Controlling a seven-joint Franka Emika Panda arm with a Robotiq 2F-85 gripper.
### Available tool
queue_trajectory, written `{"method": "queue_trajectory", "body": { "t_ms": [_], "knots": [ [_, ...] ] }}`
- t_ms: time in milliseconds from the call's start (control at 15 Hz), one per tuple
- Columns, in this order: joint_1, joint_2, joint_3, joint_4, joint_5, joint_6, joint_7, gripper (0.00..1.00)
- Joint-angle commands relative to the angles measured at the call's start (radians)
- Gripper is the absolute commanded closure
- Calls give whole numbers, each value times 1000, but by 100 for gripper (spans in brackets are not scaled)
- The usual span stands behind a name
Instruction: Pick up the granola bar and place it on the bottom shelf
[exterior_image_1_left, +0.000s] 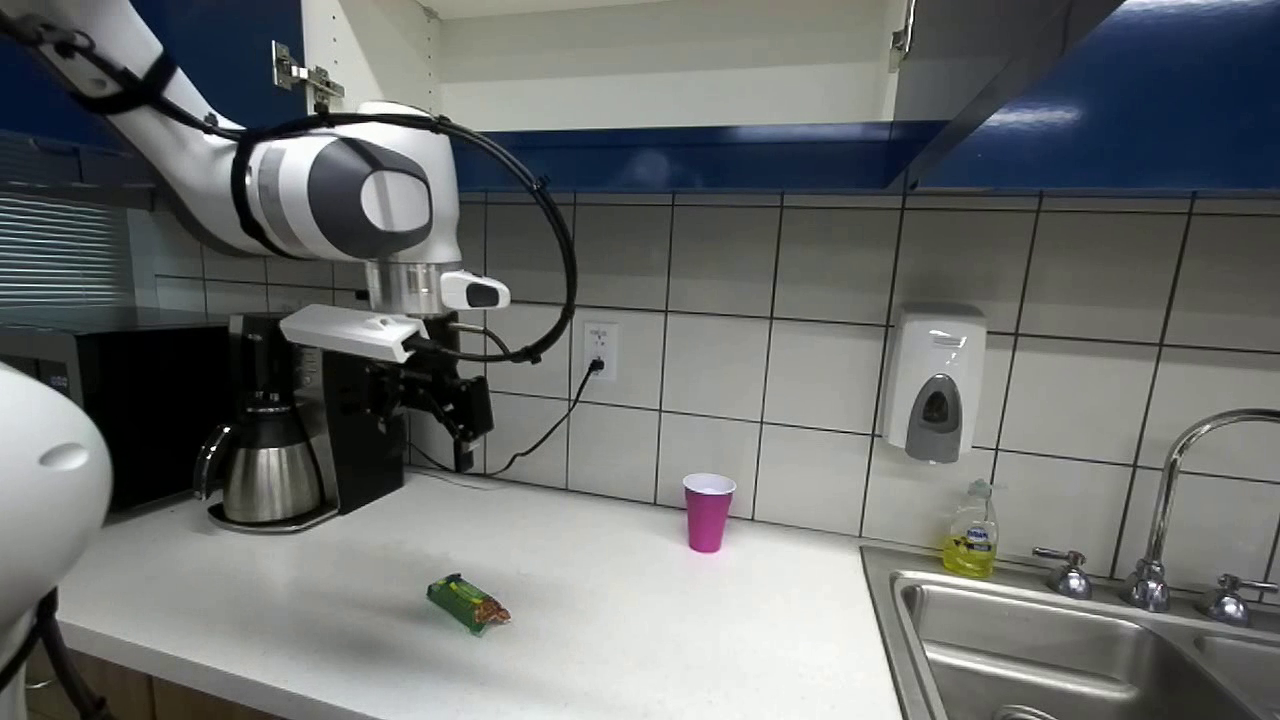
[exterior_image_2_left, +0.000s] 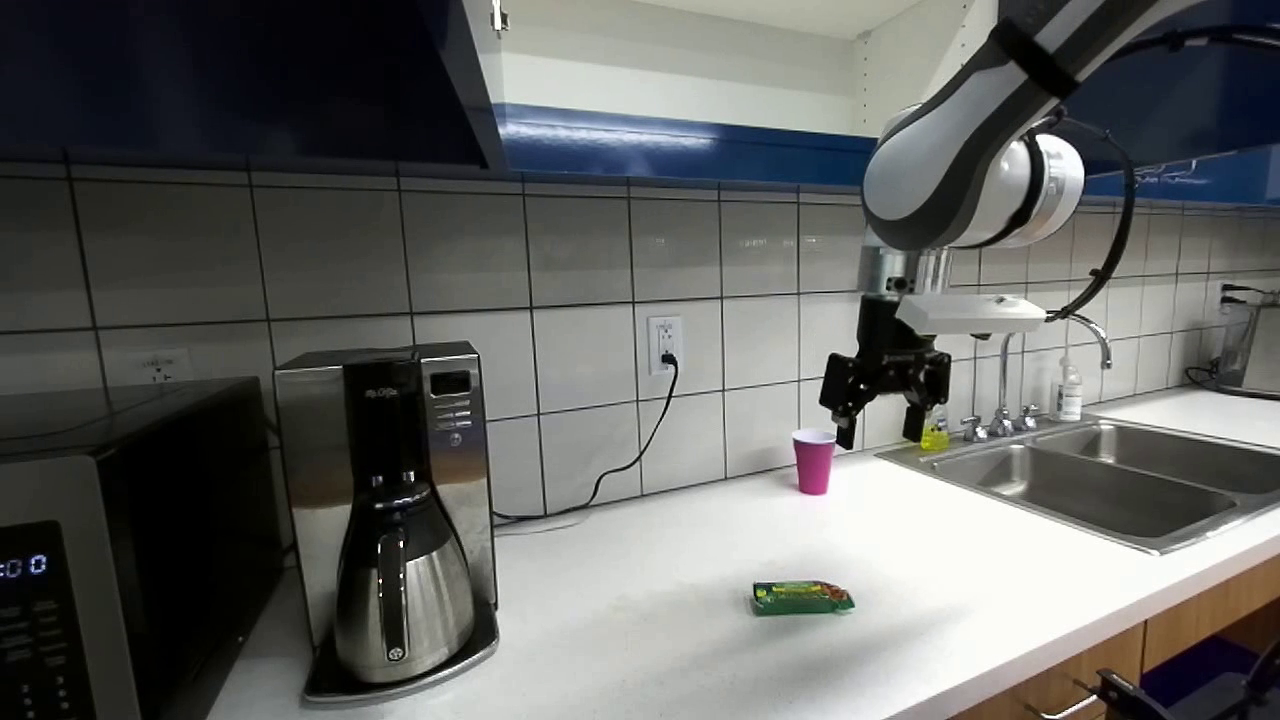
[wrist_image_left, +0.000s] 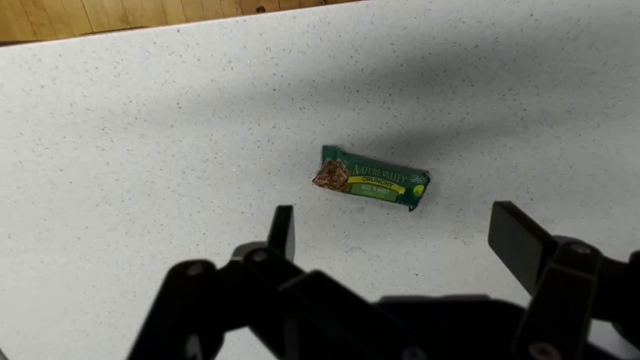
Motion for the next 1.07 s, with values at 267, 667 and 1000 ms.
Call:
{"method": "queue_trajectory", "body": {
  "t_ms": [267,667,1000],
  "knots": [
    [-28,253,-23,2,-43,225,-23,0],
    [-33,456,-20,54,-90,376,-2,0],
    [-21,599,-27,125,-113,443,14,0]
  ]
}}
